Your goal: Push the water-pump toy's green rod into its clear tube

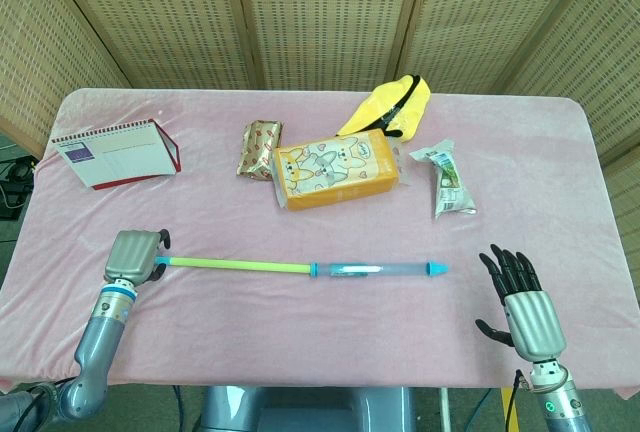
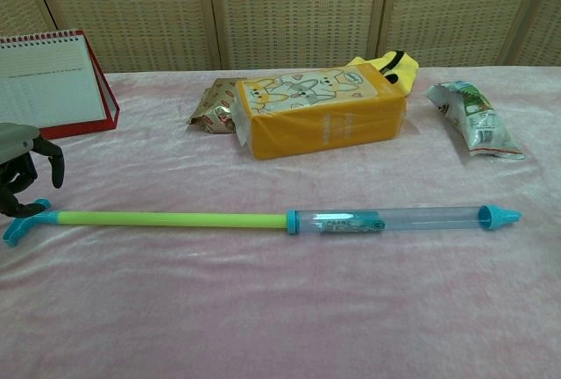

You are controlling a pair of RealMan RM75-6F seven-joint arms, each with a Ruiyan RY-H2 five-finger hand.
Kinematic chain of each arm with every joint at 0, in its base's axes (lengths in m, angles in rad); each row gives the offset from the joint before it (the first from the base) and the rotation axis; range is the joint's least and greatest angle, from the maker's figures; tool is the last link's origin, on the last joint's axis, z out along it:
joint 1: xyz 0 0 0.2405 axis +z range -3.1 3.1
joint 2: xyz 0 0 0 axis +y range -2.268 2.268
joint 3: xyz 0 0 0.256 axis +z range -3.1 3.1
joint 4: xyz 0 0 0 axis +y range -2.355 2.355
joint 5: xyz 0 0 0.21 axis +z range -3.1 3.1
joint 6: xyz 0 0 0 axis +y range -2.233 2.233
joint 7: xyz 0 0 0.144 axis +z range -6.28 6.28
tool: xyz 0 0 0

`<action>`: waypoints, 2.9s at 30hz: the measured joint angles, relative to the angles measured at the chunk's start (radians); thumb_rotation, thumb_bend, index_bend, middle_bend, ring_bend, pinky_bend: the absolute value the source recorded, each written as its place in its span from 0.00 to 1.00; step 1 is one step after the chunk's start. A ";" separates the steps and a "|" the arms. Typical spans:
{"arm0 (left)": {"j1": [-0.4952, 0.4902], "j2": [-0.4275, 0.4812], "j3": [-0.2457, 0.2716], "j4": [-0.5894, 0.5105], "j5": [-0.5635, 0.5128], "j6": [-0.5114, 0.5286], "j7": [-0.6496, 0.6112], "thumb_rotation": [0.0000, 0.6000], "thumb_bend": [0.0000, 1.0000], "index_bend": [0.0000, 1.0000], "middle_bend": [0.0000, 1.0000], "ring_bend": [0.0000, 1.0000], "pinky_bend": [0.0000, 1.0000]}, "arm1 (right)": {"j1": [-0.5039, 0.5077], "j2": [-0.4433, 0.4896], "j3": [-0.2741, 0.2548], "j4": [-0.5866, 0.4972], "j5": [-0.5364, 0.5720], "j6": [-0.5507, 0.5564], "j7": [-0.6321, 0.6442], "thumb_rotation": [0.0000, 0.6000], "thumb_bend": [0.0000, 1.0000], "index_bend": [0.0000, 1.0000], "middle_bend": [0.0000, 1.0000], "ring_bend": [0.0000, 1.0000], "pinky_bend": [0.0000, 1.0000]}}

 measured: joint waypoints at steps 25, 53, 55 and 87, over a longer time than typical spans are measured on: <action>-0.090 -0.117 0.057 0.130 -0.108 -0.016 0.041 1.00 0.34 0.48 0.85 0.76 0.74 | 0.000 0.004 0.005 0.000 0.008 -0.007 0.021 1.00 0.13 0.02 0.00 0.00 0.00; -0.098 0.002 0.027 -0.049 -0.087 0.091 -0.001 1.00 0.74 0.85 0.93 0.82 0.79 | -0.005 0.000 0.014 -0.058 -0.011 0.025 -0.020 1.00 0.15 0.26 0.36 0.33 0.37; -0.101 0.014 0.020 -0.071 -0.094 0.097 0.003 1.00 0.74 0.85 0.93 0.82 0.79 | -0.004 0.004 0.021 -0.083 -0.011 0.029 -0.035 1.00 0.16 0.28 0.48 0.45 0.42; -0.144 0.255 0.005 -0.412 -0.109 0.171 0.020 1.00 0.73 0.85 0.93 0.82 0.79 | 0.085 -0.019 0.152 -0.428 0.343 -0.126 -0.474 1.00 0.31 0.40 0.93 0.89 0.56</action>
